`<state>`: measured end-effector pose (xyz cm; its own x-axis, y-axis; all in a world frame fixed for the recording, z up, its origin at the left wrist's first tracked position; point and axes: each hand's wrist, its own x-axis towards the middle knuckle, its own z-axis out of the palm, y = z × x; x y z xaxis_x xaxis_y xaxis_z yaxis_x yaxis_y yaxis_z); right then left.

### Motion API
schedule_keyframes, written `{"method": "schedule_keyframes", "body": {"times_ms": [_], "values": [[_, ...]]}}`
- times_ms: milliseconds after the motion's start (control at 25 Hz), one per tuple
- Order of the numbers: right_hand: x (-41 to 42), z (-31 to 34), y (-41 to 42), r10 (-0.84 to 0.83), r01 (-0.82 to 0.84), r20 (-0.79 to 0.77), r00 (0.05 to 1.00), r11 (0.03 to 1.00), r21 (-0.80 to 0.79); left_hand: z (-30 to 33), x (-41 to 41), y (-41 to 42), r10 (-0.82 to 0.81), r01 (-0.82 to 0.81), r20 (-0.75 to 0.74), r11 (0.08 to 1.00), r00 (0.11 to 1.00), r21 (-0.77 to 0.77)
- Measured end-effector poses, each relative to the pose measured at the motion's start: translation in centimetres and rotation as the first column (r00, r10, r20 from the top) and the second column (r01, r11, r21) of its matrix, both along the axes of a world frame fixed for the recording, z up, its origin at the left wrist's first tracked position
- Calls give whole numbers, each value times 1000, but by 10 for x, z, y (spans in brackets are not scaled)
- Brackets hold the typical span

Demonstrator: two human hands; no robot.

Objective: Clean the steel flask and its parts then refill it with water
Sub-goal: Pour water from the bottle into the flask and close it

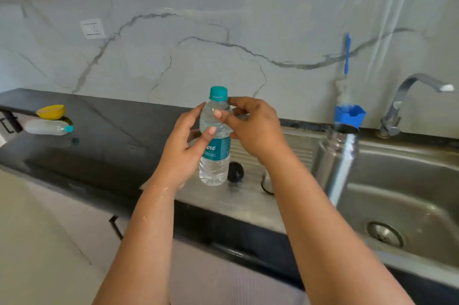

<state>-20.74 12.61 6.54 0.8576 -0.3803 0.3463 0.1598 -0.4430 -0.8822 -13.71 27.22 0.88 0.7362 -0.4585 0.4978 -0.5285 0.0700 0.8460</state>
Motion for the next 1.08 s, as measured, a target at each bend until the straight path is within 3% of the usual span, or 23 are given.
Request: {"method": "schedule_keyframes", "body": {"times_ms": [160, 360, 480, 600, 680, 840, 1080], "values": [[-99, -9, 8, -48, 53, 36, 998, 989, -140, -14, -97, 1, 45, -46, 62, 999, 997, 17], [-203, -4, -11, -35, 0, -111, 993, 953, -303, -34, -188, -15, -22, 20, -48, 998, 999, -59], [-237, 4, -35, -145, 105, -87, 986, 929, -356, -49, -223, -32, 8, -11, -80, 999, 997, -39], [-245, 17, -50, -173, 99, -87, 981, 835, -542, -59, -241, -51, 25, -23, -43, 999, 999, 34], [-241, 24, -55, -198, 46, -141, 970, 719, -693, -61, -244, -64, 59, -59, 0, 997, 998, 56], [-230, 33, -69, -321, 0, -211, 923, 549, -836, -67, -241, -85, 149, -153, 61, 985, 987, 84], [-218, 33, -93, -280, -80, -244, 928, 489, -868, -65, -231, -101, 137, -149, 128, 985, 982, 90]]}}
